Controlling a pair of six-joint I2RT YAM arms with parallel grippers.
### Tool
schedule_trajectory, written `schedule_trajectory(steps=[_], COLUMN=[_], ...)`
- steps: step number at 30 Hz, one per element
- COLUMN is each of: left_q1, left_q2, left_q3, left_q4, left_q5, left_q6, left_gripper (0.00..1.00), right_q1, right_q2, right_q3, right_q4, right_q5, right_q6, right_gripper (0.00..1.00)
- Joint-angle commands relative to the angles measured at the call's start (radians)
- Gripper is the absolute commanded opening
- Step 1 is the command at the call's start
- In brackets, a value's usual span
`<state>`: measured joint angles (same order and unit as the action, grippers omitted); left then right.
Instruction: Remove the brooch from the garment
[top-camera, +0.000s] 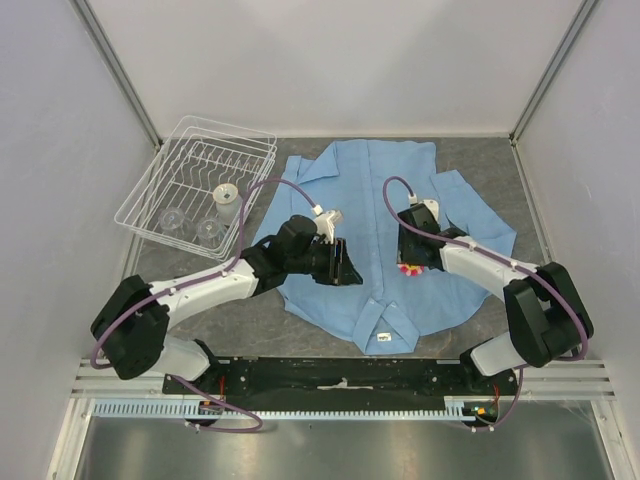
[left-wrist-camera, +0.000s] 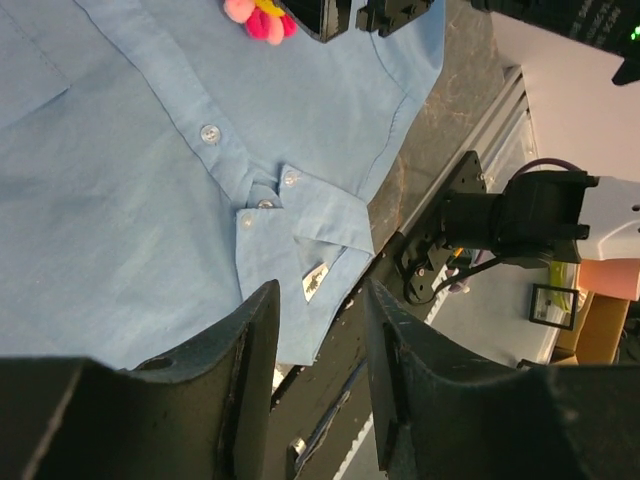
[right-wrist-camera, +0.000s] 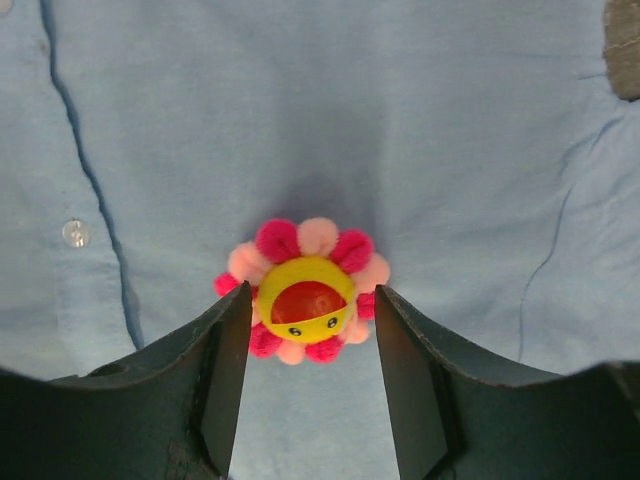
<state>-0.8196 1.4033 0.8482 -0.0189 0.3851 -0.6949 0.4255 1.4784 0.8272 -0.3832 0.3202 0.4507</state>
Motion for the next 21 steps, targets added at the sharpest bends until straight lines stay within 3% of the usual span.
schedule_trajectory(steps=[1,11,21], left_q1=[-0.012,-0.019,-0.023], left_q2=[0.011,-0.027,-0.041], left_q3=[-0.038,-0.118,-0.126], left_q4=[0.148,0.186,0.195], left_q5=[-0.051,-0.046,-0.038], left_q6=[-0.009,-0.025,-0.028], left_gripper=[0.45,0.46,0.47], right_q1=[0.05,0.098,0.102], right_q2=[-0.017,0.082,0.024], right_q3=[-0.025,0.001,-0.043], right_q4=[0.058,0.073,0.073], right_q5=[0.06,0.052,0.094], right_q6=[0.02,0.016,0.109], right_gripper=[0.6,0.76,0.64])
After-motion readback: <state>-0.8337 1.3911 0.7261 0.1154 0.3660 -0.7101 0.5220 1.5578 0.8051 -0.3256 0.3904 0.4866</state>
